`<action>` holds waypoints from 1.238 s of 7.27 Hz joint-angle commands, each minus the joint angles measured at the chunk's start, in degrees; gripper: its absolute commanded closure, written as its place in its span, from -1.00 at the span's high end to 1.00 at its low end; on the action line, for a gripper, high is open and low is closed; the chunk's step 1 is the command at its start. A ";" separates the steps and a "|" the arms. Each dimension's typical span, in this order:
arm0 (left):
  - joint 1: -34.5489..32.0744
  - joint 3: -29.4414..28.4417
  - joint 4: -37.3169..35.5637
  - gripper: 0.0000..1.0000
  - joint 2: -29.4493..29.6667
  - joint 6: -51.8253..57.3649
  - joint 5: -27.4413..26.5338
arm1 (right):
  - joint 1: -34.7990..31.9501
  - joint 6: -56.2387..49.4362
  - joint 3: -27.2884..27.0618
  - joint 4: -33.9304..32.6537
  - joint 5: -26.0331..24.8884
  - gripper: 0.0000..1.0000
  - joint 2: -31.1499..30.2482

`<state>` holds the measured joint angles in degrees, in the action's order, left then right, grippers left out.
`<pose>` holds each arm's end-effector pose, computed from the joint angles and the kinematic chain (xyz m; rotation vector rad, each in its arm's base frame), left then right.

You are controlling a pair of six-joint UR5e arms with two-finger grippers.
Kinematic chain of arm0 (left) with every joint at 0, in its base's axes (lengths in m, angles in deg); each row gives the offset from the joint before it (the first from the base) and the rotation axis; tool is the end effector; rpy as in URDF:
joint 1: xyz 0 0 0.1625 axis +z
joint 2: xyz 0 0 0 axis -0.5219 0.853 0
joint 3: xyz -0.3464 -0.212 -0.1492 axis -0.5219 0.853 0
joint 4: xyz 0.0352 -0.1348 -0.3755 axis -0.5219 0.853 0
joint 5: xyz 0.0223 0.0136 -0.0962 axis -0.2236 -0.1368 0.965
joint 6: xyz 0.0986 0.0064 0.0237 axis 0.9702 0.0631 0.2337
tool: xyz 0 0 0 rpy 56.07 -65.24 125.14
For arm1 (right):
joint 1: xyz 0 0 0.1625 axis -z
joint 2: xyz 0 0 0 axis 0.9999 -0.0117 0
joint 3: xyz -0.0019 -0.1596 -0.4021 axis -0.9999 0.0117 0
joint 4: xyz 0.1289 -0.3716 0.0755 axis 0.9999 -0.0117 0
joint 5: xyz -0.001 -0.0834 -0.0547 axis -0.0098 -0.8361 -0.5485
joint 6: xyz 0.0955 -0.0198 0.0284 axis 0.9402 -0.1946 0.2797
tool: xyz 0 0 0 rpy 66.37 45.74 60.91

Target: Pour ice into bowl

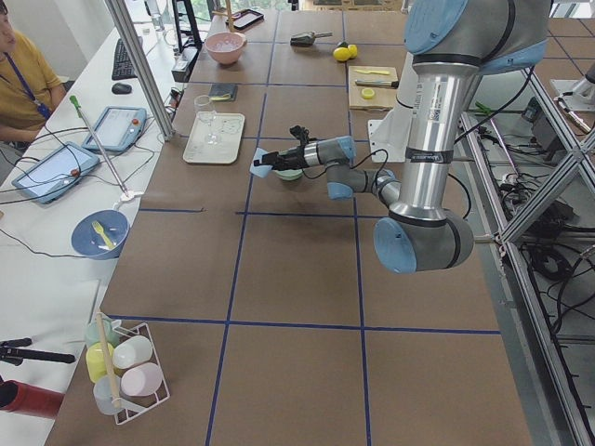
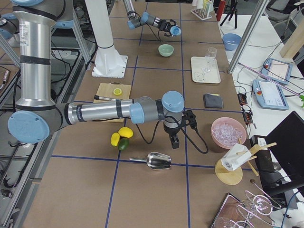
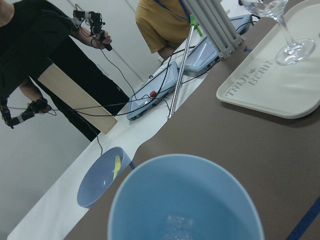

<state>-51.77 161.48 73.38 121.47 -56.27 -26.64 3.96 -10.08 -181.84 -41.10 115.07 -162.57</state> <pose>0.4233 -0.3861 0.3885 1.3947 -0.0792 0.5215 0.0249 -0.4581 0.5942 0.1797 -0.7797 -0.2064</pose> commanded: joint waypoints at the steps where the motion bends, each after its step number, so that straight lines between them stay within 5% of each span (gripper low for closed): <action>1: 2.82 -1.27 -4.23 -1.00 2.40 15.69 -6.29 | -0.33 0.00 -0.08 0.00 0.03 1.00 -0.87; 7: 5.46 -2.07 -3.97 -1.00 3.10 50.86 -10.96 | -0.86 0.09 -0.08 0.00 0.21 1.00 -2.19; 9: 5.81 -2.07 -3.80 -1.00 3.28 52.49 -10.96 | -0.86 0.00 -0.08 0.00 0.38 1.00 -2.37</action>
<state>-46.13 159.46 69.50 124.59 -5.29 -37.59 3.11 -10.05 -181.97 -41.10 115.36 -164.87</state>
